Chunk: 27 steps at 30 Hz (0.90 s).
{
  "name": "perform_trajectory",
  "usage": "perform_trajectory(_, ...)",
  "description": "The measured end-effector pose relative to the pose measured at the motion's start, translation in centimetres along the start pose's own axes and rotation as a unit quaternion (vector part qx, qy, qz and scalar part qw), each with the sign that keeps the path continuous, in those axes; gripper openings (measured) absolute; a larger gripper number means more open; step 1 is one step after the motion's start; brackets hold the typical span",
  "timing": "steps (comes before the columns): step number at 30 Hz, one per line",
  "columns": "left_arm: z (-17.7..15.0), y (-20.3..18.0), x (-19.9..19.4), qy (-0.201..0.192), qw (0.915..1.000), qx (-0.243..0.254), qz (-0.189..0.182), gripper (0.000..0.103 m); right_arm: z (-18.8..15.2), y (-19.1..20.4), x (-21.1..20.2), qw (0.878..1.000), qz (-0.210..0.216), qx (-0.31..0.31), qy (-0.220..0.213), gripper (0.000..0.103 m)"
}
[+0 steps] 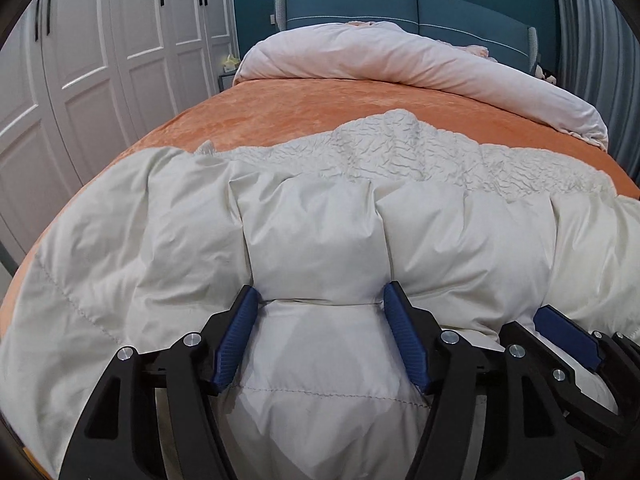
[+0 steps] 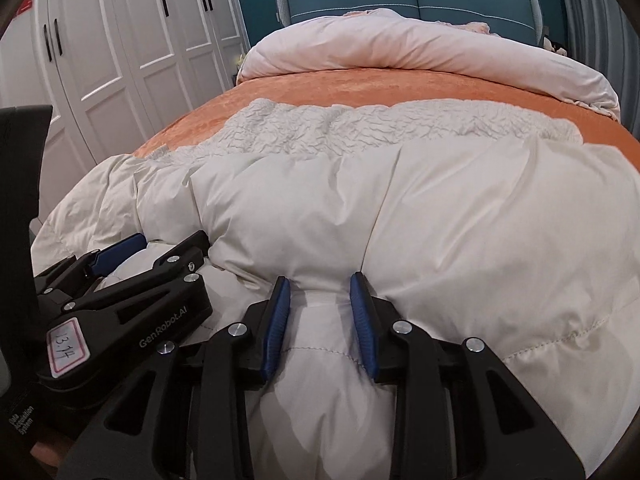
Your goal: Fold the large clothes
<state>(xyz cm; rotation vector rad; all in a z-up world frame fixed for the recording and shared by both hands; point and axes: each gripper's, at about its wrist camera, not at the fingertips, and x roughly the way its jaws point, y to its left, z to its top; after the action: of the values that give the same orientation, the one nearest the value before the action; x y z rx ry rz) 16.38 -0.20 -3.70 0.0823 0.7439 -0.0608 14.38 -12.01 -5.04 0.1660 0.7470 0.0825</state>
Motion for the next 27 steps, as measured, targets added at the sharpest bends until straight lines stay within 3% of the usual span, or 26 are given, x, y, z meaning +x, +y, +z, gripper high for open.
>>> perform_trajectory(11,-0.4,-0.3,-0.1,-0.004,0.9999,0.003,0.011,0.064,-1.1,0.6,0.1,1.0,-0.009,-0.001,-0.013,0.028)
perform_trajectory(16,0.0,0.2,-1.2,0.005,1.0,-0.003,-0.006,0.067,-0.9,1.4,-0.5,1.0,-0.021,-0.017,-0.006,0.029)
perform_trajectory(21,0.2,5.1,-6.5,0.005,0.9967,-0.076,-0.028,0.073,0.3,3.9,-3.7,0.995,-0.071,-0.053,0.035,0.033)
perform_trajectory(24,-0.7,9.7,-10.1,-0.011,0.9921,-0.125,-0.006,0.076,0.4,5.4,-6.2,0.995,-0.075,-0.051,0.04,0.034)
perform_trajectory(27,-1.9,14.1,-11.6,-0.003,0.9866,-0.161,0.027,0.078,0.1,6.6,-7.4,0.995,-0.071,-0.051,0.047,0.034)
